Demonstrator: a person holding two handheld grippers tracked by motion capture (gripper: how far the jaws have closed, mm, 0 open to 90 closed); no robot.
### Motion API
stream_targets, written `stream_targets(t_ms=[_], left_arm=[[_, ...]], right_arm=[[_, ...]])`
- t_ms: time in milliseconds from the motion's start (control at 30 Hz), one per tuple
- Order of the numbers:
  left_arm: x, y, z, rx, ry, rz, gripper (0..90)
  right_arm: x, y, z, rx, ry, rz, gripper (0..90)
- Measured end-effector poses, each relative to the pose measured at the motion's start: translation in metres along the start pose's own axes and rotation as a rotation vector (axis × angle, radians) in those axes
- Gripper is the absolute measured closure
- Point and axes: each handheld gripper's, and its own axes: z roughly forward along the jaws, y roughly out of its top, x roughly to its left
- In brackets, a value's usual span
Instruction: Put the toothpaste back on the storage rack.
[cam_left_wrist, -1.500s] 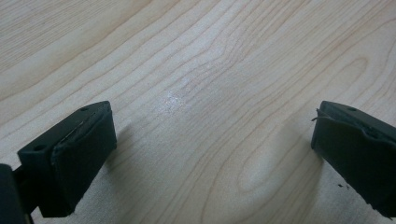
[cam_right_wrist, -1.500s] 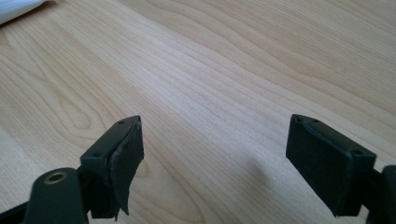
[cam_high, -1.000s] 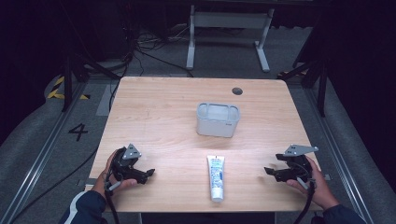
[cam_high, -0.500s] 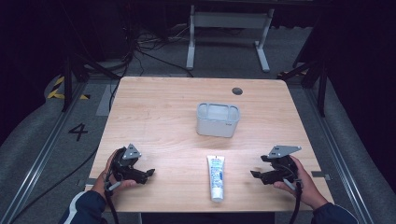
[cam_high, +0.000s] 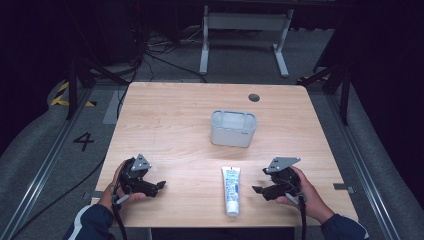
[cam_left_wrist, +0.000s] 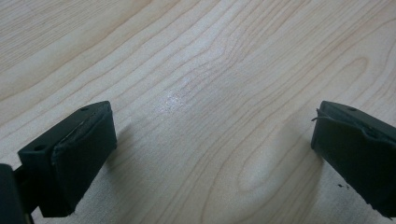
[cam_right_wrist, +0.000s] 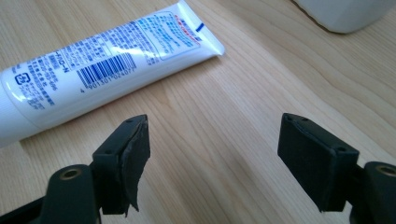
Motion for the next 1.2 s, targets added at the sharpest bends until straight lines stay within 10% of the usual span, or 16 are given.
stream_targets(t_ms=[667,1200], left_arm=[[0.0,0.0,0.0,0.0,0.001,0.0,0.5],[0.0,-0.001,0.0,-0.003,-0.001,-0.006,0.5]], right_arm=[[0.034,0.039,0.019,0.008,0.049,-0.011,25.9],[0.045,0.051,0.036,0.033,0.061,0.094,18.6]])
